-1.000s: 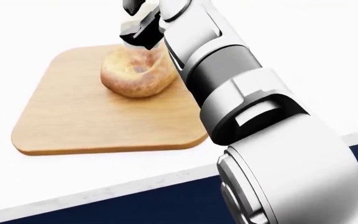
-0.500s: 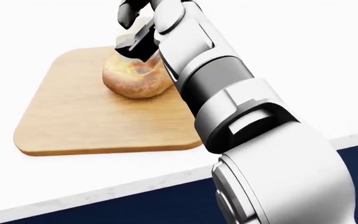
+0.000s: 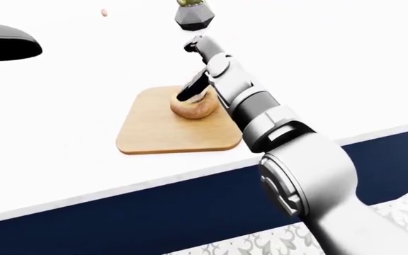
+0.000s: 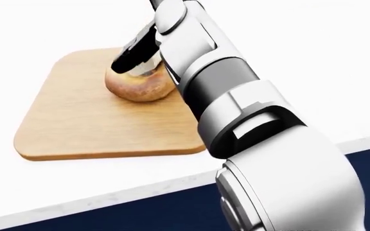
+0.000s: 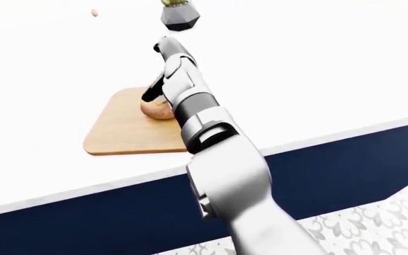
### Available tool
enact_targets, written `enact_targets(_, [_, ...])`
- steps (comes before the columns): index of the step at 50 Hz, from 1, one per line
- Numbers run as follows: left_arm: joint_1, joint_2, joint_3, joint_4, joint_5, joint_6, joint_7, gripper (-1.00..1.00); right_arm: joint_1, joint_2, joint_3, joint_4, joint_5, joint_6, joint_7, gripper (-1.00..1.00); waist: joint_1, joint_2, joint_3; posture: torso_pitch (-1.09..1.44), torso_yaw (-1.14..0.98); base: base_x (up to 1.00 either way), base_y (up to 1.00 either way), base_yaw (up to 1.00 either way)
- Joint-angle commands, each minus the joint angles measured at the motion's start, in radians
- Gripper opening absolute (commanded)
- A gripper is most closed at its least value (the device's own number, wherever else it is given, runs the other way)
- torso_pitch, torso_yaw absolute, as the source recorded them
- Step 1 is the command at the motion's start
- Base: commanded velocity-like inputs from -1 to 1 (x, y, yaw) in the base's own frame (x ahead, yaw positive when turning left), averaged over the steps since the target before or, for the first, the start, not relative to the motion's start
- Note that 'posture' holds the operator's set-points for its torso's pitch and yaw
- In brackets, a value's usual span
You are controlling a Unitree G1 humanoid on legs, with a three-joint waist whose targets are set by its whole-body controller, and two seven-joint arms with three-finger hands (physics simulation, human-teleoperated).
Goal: Pick up the wedge of cheese and place it on the slice of bread to prepare a simple cheese on bread dish.
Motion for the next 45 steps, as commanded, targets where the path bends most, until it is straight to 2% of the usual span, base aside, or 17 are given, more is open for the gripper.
enact_targets(1, [-0.017, 0.018, 0.024, 0.005, 0.013, -0.022, 0.005, 1.00, -0.042, -0.010, 0.001, -0.041, -0.006, -0.024, -0.010, 1.00, -0.001, 0.006, -0.026, 0.00, 0.00, 0.00, 0.00, 0.00])
enact_targets(10, [-0.013, 0.021, 0.029, 0.002, 0.008, -0.020, 0.009, 1.00, -0.062, -0.018, -0.003, -0.043, -0.005, -0.018, -0.002, 1.00, -0.001, 0.006, -0.027, 0.00, 0.00, 0.00, 0.00, 0.00])
enact_targets(17, [-0.008, 0.030, 0.033, 0.007, 0.001, -0.026, 0.016, 1.00, -0.114, -0.057, -0.009, -0.050, -0.001, 0.005, 0.015, 1.00, -0.001, 0.006, -0.024, 0.00, 0.00, 0.00, 0.00, 0.00])
enact_targets(20, [-0.008, 0.032, 0.030, 0.006, 0.000, -0.028, 0.017, 1.00, -0.120, -0.065, 0.017, -0.052, -0.029, 0.003, 0.026, 1.00, 0.000, 0.005, -0.023, 0.00, 0.00, 0.00, 0.00, 0.00])
enact_targets(31, [-0.006, 0.039, 0.033, 0.008, -0.003, -0.021, 0.018, 1.00, -0.195, -0.088, -0.024, -0.072, 0.027, -0.034, 0.021, 1.00, -0.003, 0.006, -0.021, 0.00, 0.00, 0.00, 0.00, 0.00])
enact_targets(33, [-0.005, 0.039, 0.032, 0.008, -0.002, -0.023, 0.018, 1.00, -0.198, -0.092, -0.052, -0.078, 0.069, -0.043, 0.010, 1.00, -0.004, 0.006, -0.019, 0.00, 0.00, 0.00, 0.00, 0.00])
enact_targets(41, [-0.015, 0.060, 0.048, 0.010, -0.042, -0.022, 0.036, 1.00, -0.207, -0.130, -0.042, -0.097, 0.119, -0.108, -0.016, 1.00, -0.004, 0.003, -0.017, 0.00, 0.00, 0.00, 0.00, 0.00])
enact_targets(45, [-0.001, 0.072, 0.041, 0.011, -0.044, -0.041, 0.041, 1.00, -0.219, -0.152, -0.020, -0.115, 0.120, -0.133, 0.015, 1.00, -0.006, 0.000, -0.015, 0.00, 0.00, 0.00, 0.00, 0.00])
